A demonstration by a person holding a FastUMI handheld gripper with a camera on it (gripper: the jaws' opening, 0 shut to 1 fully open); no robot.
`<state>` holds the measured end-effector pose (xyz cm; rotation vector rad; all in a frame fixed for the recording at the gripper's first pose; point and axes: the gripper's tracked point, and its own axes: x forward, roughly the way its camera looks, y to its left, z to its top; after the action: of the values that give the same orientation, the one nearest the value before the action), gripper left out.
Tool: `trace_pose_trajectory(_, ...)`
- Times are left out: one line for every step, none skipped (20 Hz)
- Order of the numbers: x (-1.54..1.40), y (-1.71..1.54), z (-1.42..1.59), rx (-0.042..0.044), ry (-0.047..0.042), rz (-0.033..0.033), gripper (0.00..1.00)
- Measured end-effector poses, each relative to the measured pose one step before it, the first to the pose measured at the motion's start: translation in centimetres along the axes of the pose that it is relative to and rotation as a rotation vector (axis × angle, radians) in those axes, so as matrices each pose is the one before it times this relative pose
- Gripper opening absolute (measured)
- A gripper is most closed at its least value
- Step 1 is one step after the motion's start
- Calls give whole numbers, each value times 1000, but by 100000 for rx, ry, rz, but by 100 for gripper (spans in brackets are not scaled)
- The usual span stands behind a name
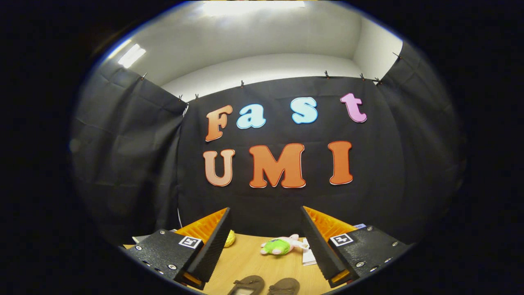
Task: Open the storage box then place both shoes into the box .Put the left shoe in first, then the right shoe, with the right side of both shoes facing outward in a uniform manner.
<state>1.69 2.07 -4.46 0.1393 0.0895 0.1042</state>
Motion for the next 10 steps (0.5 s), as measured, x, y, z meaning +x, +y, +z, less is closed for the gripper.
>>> trace_pose_trajectory(305,898,-1150,2808,2931,2736,98)
trace_pose_trajectory(438,1080,-1419,3062,3573,3683,98)
trace_pose_trajectory(623,1141,-1480,3430,4158,3803,98)
trace_pose_trajectory(599,1106,-1638,3525,4859,3925,98)
trace_pose_trajectory(530,794,-1372,2553,4685,2823,98)
trace_pose_trajectory(668,689,-1563,1245,4811,2804,98)
trace_pose_trajectory(779,828,-1267,1356,4030,3152,98)
trace_pose_trajectory(874,994,-1321,1638,4009,4125,98)
trace_pose_trajectory(581,1177,-1452,2552,4258,3875,98)
trace_pose_trajectory(845,1006,-1272,2885,4532,4038,98)
